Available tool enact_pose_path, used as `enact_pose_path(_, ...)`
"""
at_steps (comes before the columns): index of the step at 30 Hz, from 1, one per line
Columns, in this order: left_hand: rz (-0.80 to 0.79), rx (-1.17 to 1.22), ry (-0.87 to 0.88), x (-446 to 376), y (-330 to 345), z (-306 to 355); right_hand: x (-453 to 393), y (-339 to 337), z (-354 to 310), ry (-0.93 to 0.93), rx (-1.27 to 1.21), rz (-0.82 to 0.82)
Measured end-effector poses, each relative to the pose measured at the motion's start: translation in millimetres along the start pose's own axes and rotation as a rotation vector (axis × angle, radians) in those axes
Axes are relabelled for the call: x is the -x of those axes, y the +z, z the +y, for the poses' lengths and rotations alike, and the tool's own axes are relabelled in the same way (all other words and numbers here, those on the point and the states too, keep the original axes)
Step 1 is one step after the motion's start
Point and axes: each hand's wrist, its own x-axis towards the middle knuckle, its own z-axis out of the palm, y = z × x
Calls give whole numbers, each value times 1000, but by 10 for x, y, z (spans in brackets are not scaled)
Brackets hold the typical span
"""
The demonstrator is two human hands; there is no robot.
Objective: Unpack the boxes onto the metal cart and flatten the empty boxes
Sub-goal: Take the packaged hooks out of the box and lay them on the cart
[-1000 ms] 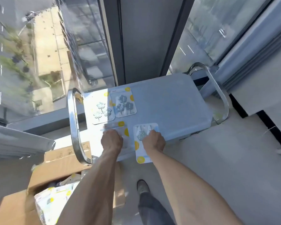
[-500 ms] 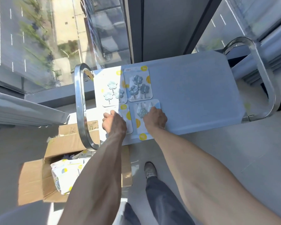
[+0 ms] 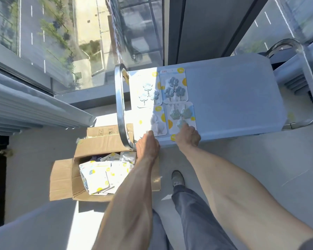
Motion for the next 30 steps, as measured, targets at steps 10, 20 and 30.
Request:
enact_pose_path(10,-486,-86,-323,675,512,-1729,1009,1121,-307,114,45,-288)
enact_pose_path(20,-385,-106,-358,304,954,-3965,1429,3406,-1712,-82,109,-395)
enact_pose_path(30,-489,-163,-257,-340,2527,-5132,627,5285,-2106,-351,386,-424)
